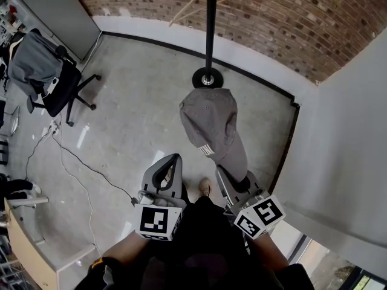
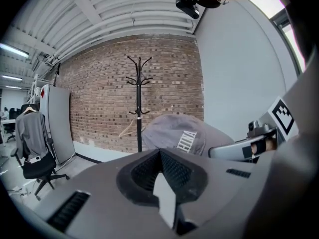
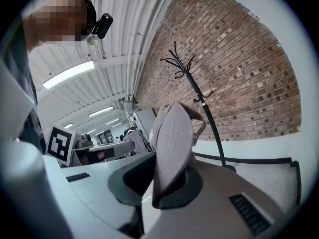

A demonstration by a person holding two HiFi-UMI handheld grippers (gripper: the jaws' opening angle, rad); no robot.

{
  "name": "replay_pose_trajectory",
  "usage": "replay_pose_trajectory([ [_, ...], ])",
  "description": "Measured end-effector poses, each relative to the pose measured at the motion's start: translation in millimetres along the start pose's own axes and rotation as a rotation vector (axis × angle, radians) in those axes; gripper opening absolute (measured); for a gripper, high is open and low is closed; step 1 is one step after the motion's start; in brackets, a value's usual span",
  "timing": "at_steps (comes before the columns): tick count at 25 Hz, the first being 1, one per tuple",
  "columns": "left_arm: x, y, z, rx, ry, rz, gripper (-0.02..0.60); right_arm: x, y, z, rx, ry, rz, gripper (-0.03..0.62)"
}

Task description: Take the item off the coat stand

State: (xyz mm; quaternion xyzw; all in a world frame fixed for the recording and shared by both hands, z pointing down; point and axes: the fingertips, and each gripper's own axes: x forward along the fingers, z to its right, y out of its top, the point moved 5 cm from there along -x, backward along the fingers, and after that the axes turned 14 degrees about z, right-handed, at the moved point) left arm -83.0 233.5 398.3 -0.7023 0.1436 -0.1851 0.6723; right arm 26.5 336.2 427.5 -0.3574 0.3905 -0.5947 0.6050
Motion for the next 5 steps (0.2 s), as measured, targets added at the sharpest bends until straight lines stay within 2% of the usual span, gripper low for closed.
replay_pose_trajectory([
  [5,0.2,6.3,-12.8,-0.009,0.009,0.033,0.026,11.1,-1.7,-7.8,-0.009,0.009,-0.009,0.031],
])
